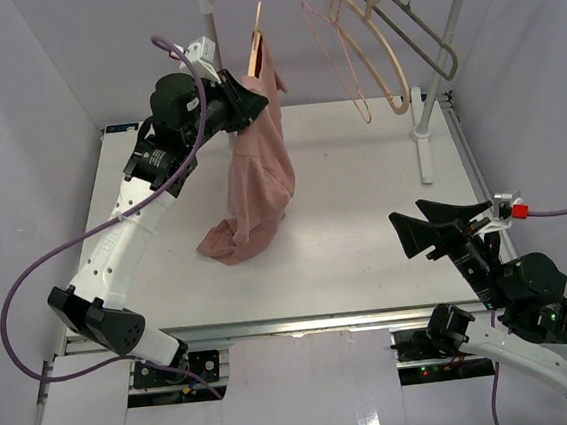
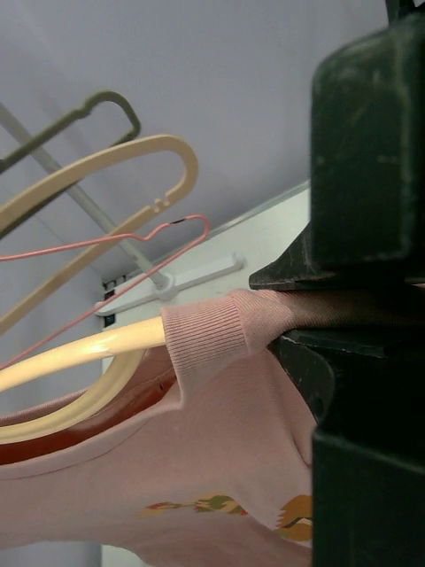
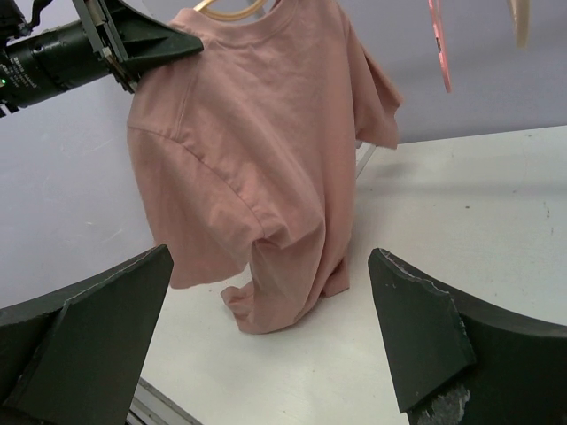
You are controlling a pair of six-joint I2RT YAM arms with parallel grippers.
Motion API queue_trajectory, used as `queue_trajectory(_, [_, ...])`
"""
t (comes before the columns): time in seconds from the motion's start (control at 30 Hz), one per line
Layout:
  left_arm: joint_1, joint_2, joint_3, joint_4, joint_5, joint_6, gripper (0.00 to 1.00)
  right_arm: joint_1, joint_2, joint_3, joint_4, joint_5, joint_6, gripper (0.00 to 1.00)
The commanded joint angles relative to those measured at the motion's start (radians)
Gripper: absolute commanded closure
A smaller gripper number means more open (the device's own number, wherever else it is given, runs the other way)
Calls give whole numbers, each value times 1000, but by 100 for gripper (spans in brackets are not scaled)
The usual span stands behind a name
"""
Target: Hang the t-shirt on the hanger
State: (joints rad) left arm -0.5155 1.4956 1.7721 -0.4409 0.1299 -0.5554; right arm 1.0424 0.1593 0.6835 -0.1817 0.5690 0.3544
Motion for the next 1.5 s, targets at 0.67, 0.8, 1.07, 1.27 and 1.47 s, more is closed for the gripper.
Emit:
queue_trajectory(0.67, [194,214,149,431,221,-44,100,1,-150,-117,36,2,-53,2])
queue_trajectory(0.8, [207,259,161,459,278,-72,100,1,-150,-122,27,12,-61,2])
queue_trajectory(1.07, [210,212,27,493,235,-61,100,1,-170,-119,26,11,-59,2])
queue_trajectory(1.27, [215,183,9,479,231,-26,59,1,-174,-121,31,18,-58,2])
queue_trajectory(1.47, [216,52,-54,403,171,82,21,2,-164,-115,31,-1,-51,3])
